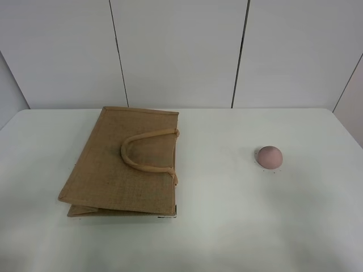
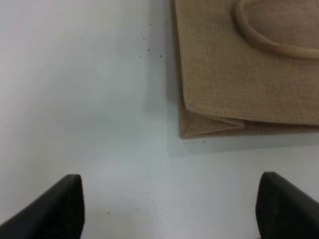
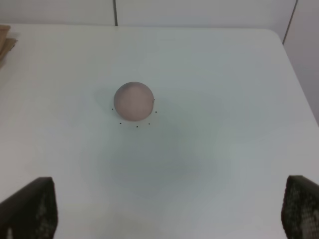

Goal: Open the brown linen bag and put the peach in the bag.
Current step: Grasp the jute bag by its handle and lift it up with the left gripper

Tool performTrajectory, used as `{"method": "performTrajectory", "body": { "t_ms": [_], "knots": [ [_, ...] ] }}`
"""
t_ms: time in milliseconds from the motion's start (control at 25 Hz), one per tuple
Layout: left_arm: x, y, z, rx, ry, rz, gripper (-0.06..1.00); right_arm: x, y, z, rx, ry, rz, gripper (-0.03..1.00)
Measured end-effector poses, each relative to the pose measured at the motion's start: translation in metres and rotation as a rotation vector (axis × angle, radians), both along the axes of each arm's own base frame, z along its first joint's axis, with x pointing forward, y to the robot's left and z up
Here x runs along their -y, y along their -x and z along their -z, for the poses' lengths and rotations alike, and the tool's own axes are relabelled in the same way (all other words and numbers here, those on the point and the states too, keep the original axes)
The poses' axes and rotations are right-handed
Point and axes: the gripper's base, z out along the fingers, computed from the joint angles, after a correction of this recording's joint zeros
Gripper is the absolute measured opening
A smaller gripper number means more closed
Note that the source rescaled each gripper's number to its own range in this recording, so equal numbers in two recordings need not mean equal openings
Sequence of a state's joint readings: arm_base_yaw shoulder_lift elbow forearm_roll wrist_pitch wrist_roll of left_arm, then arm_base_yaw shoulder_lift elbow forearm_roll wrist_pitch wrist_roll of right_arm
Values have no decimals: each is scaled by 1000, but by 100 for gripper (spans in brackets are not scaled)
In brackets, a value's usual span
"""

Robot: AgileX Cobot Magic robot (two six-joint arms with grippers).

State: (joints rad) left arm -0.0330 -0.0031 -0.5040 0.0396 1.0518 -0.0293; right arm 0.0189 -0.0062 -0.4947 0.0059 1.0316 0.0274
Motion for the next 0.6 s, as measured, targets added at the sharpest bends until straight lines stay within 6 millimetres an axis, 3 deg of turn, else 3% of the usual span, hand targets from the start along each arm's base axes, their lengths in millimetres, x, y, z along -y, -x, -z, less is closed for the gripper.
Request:
{"method": "performTrajectory", "body": {
  "t_ms": [440,600],
  "knots": [
    [0,-2,-3,-10,-3,-4,95,0,0,0,0,0,0,100],
    [1,-26,-28,-124,14,-17,95,0,0,0,0,0,0,100]
  ]
}}
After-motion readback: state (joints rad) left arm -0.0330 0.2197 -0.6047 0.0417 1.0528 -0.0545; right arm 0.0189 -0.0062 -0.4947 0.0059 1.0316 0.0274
